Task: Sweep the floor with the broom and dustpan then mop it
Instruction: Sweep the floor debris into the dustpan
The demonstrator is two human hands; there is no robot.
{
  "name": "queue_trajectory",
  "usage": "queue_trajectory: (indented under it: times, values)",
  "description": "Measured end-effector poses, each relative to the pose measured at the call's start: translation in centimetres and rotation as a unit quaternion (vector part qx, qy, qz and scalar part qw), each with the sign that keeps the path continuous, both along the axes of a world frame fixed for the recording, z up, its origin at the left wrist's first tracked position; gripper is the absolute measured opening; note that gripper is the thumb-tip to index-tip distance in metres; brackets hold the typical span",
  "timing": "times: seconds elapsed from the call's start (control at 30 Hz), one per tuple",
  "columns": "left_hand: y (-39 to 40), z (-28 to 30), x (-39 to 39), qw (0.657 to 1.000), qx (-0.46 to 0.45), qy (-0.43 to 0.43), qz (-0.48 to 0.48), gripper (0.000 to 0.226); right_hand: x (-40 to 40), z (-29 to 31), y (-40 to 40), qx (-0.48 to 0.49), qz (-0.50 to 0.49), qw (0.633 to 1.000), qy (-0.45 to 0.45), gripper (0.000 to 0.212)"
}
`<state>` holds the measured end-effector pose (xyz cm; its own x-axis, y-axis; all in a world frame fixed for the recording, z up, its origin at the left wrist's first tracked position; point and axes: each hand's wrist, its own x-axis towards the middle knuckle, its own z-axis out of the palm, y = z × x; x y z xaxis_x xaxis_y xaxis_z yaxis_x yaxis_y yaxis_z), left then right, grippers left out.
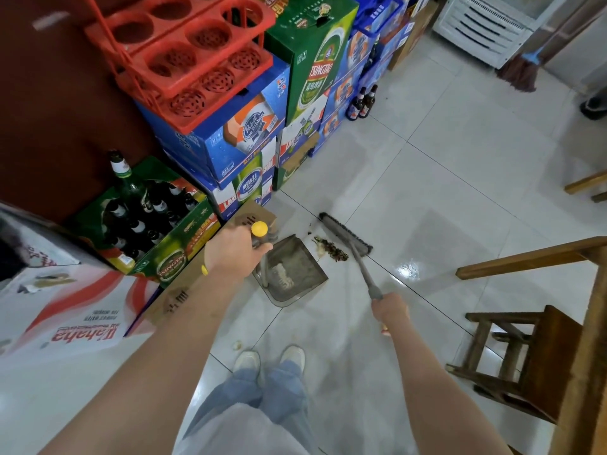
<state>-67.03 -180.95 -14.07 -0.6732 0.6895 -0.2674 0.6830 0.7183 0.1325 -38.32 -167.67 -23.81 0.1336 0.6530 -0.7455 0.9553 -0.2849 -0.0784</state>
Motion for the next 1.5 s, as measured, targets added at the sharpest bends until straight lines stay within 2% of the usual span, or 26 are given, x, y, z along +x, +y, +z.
queue_trajectory:
  times: [0.07, 0.37, 0.63, 0.8, 1.0, 1.23, 1.5]
  values:
    - [0.2, 0.1, 0.0, 1.0, 0.001, -0.006, 0.006, 0.046, -0.1, 0.2, -0.2, -0.007, -0.006, 1.0, -0.001, 0.035]
    - [-0.4, 0.8, 0.7, 1.0, 0.012, -0.011, -0.011, 0.043, 2.5, 1.8, -6.4, -0.027, 0.031, 0.999, 0.008, 0.012]
    - [-0.7, 1.2, 1.0, 1.0, 0.013, -0.018, -0.012, 0.046, 5.4, 3.4, -6.3, 0.031, 0.02, 0.999, 0.011, 0.019]
    - [-0.5, 1.1, 1.1, 1.0, 0.012, -0.022, -0.012, 0.047, 2.8, 2.8, -3.8, 0.045, -0.006, 0.999, 0.0, 0.032]
    - [-0.2, 1.0, 0.8, 1.0, 0.007, -0.021, -0.001, 0.046, -0.8, 3.4, -2.8, 0.044, 0.025, 0.998, -0.029, 0.03]
    - [0.0, 0.7, 0.7, 0.999, 0.026, -0.018, 0.002, 0.042, -0.2, 2.8, -7.8, 0.023, 0.045, 0.998, -0.027, 0.034]
    - [0.0, 0.7, 0.6, 0.999, 0.03, -0.027, 0.005, 0.042, 4.1, 2.7, -11.0, 0.042, -0.005, 0.999, -0.01, 0.033]
